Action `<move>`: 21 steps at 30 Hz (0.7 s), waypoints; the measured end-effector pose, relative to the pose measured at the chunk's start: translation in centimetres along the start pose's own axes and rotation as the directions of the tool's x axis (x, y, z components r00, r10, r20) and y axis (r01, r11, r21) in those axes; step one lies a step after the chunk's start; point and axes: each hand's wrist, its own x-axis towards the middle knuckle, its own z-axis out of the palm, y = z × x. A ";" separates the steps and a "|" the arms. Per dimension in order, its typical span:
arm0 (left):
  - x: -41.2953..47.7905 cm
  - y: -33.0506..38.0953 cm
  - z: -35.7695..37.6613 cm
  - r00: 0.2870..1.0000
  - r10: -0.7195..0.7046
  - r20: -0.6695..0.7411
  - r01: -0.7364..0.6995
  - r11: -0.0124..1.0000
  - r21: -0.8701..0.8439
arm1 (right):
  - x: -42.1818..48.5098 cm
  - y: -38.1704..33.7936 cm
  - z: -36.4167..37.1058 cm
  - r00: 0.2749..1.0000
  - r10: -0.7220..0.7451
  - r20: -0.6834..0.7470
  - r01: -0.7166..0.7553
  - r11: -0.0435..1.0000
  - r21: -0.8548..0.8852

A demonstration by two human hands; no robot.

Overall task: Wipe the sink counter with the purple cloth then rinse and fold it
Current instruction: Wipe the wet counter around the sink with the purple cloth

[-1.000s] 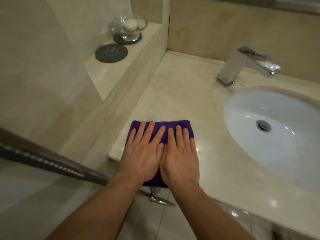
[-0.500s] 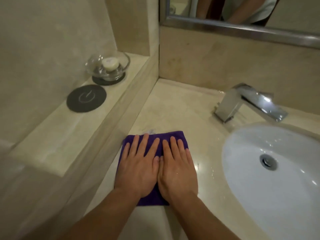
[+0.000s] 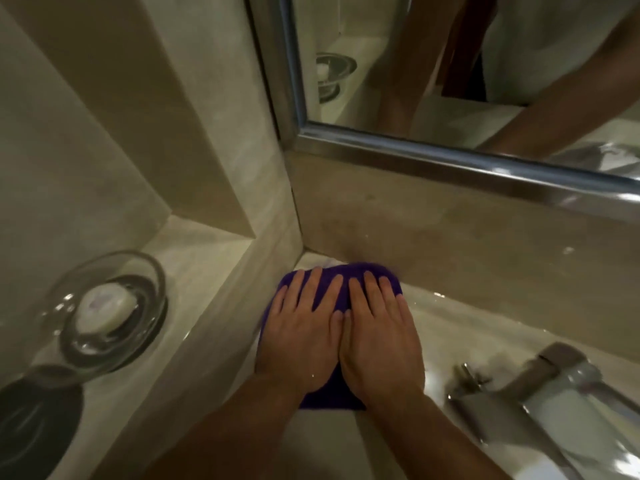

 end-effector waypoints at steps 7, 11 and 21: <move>3.2 -0.8 -0.3 0.994 0.105 -0.041 -0.105 0.994 -0.004 | 2.2 0.3 0.0 0.993 0.063 -0.097 -0.052 0.992 0.117; 4.4 -1.3 -0.1 0.985 0.162 -0.061 -0.161 0.987 0.011 | 2.6 0.3 0.2 0.981 0.100 -0.167 -0.080 0.989 0.122; 1.7 1.8 0.7 0.982 0.188 0.012 -0.188 0.978 0.091 | -1.3 3.0 -0.4 0.998 0.040 -0.056 -0.036 0.998 0.059</move>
